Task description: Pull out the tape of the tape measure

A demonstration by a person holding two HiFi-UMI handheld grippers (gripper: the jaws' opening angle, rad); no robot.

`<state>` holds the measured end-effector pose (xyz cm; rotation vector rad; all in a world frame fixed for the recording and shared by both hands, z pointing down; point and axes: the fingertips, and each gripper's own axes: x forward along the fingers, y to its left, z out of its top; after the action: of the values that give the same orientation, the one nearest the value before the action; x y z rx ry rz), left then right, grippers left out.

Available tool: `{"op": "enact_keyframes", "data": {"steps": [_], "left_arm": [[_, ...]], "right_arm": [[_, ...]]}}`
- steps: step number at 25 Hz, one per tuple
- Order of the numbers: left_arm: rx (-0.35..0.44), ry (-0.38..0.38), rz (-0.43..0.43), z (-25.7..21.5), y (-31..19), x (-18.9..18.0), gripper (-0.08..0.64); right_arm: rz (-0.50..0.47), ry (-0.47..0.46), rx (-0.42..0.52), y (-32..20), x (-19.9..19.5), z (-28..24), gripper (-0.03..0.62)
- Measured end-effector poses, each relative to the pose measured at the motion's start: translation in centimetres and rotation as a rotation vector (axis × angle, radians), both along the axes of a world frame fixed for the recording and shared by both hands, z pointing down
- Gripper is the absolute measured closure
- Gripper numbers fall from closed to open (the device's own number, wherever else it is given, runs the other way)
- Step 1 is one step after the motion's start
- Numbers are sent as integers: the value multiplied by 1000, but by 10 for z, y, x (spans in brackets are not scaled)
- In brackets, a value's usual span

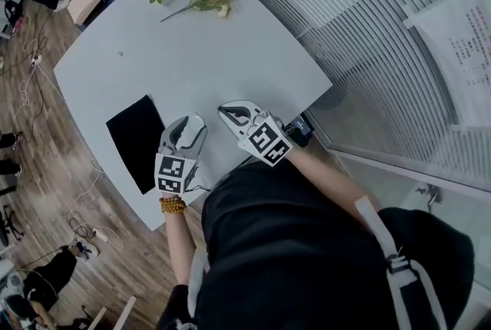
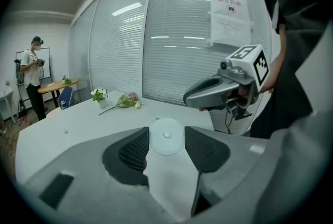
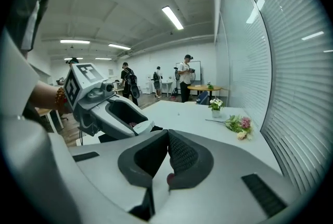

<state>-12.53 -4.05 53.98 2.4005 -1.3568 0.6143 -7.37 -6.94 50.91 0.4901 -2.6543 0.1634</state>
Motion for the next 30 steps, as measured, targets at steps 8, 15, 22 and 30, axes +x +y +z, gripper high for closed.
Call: {"op": "enact_keyframes", "data": {"steps": [8,15,22,30], "left_arm": [[21,8,255,-30,27,27,333],[-36,-83,421,-17,50,38,333],[-79,-61,506,-18,63,40,333],[-150,-175,596,6,82,48,334]], "right_arm": [[-218,-105,-9,27,0,-24,588],[-354,-142,-48,38,-7,-31,548],[-499,-102,-131,63,-3,-21,498],[-622,37,-25,88,-4,-3,466]]}}
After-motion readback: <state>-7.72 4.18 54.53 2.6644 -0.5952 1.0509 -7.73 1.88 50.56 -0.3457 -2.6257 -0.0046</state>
